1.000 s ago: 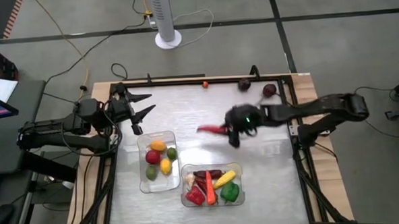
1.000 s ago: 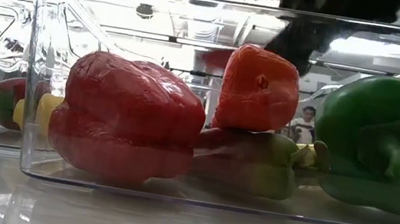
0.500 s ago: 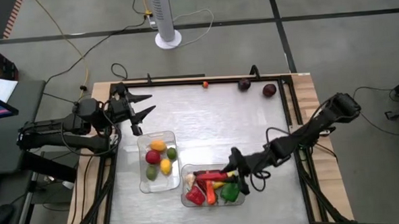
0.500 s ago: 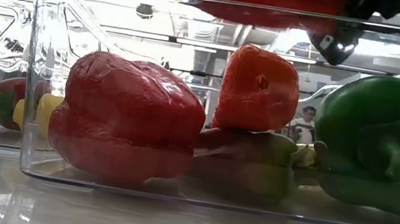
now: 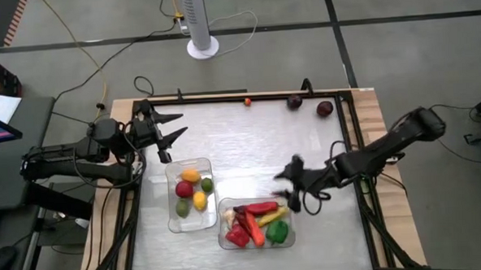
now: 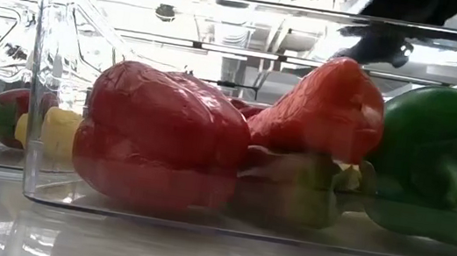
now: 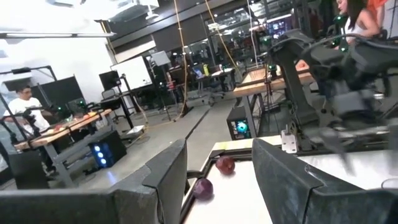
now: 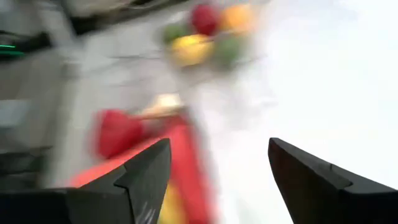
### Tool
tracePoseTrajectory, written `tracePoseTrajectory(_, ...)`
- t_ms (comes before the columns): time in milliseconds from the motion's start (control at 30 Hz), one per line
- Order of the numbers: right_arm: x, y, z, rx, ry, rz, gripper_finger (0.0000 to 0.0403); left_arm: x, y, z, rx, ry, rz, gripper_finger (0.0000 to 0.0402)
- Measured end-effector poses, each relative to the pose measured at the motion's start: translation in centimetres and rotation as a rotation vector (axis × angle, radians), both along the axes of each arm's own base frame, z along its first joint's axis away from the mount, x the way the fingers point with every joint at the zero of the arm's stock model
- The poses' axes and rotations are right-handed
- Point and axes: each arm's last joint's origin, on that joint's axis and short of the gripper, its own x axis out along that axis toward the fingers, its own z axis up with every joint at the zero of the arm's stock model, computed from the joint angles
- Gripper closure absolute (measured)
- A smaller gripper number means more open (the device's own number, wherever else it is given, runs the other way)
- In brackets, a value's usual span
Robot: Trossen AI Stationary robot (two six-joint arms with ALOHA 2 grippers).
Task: Sort produce into baskets
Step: Put the dark red apple into the left transparent bin
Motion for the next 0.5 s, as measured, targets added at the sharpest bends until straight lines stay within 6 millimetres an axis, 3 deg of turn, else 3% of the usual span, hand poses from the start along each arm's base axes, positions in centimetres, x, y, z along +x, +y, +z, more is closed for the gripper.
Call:
tracePoseTrajectory(167, -1.8, -3.9, 0.3, -0.228, 0.103, -0.236, 0.0107, 0.0, 0.0, 0.0, 0.005, 0.005, 0.000, 0.0233)
tracePoseTrajectory(367, -2.9, -9.8, -2.5, -0.322, 0.225, -0.483, 0.0107, 0.0, 0.0, 0.0, 0.007, 0.006, 0.000, 0.0233)
tracePoseTrajectory(500, -3.6, -13.8, -4.1, -0.325, 0.319, -0.559, 0.0107, 0.0, 0.0, 0.0, 0.007, 0.006, 0.000, 0.0233)
